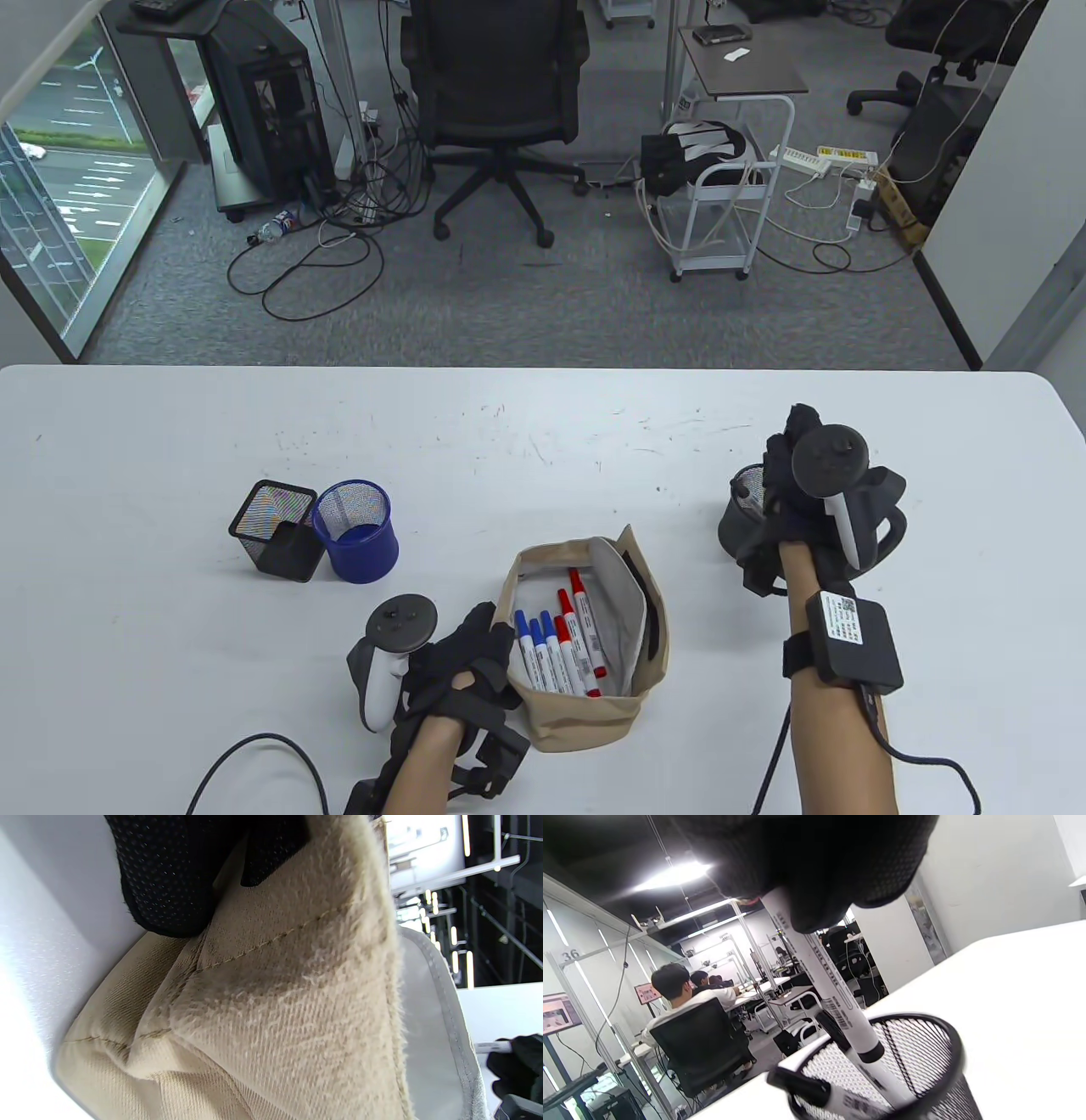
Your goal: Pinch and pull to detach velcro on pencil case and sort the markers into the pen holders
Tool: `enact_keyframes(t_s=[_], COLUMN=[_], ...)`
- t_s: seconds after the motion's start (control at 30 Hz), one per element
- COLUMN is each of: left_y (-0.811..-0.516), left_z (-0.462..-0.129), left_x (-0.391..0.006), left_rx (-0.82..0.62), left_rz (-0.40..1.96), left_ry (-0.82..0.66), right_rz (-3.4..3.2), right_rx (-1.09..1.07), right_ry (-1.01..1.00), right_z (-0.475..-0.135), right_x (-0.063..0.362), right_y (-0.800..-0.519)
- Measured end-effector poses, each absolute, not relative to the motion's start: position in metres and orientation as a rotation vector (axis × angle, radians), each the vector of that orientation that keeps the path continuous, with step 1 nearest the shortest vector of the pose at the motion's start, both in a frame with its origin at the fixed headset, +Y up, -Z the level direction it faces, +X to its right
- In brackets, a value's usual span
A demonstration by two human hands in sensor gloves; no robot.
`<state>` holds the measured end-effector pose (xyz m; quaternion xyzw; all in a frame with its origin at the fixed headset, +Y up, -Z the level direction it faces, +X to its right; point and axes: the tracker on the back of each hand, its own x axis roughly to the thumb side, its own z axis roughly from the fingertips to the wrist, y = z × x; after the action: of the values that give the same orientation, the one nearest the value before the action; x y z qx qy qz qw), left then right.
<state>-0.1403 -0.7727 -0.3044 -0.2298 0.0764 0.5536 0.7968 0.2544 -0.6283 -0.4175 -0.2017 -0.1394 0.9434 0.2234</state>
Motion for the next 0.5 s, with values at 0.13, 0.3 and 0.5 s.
enact_keyframes(t_s=[0.13,0.3,0.5], left_y=[-0.773,-0.773,-0.774], left_z=[-0.305,-0.305,-0.305], left_x=[-0.14,-0.14,-0.141], left_rx=[-0.493,-0.492,-0.49], left_rz=[1.189,1.191,1.202], left_ry=[0.164,0.154,0.143], right_rz=[2.622,2.673,2.646], right_rx=[-0.556,-0.294,-0.074], right_ry=[-0.313,-0.178,0.212], right_z=[-0.418,-0.397,-0.349], right_x=[0.255,0.23,0.173], right_y=[-0.632,-0.626,-0.651])
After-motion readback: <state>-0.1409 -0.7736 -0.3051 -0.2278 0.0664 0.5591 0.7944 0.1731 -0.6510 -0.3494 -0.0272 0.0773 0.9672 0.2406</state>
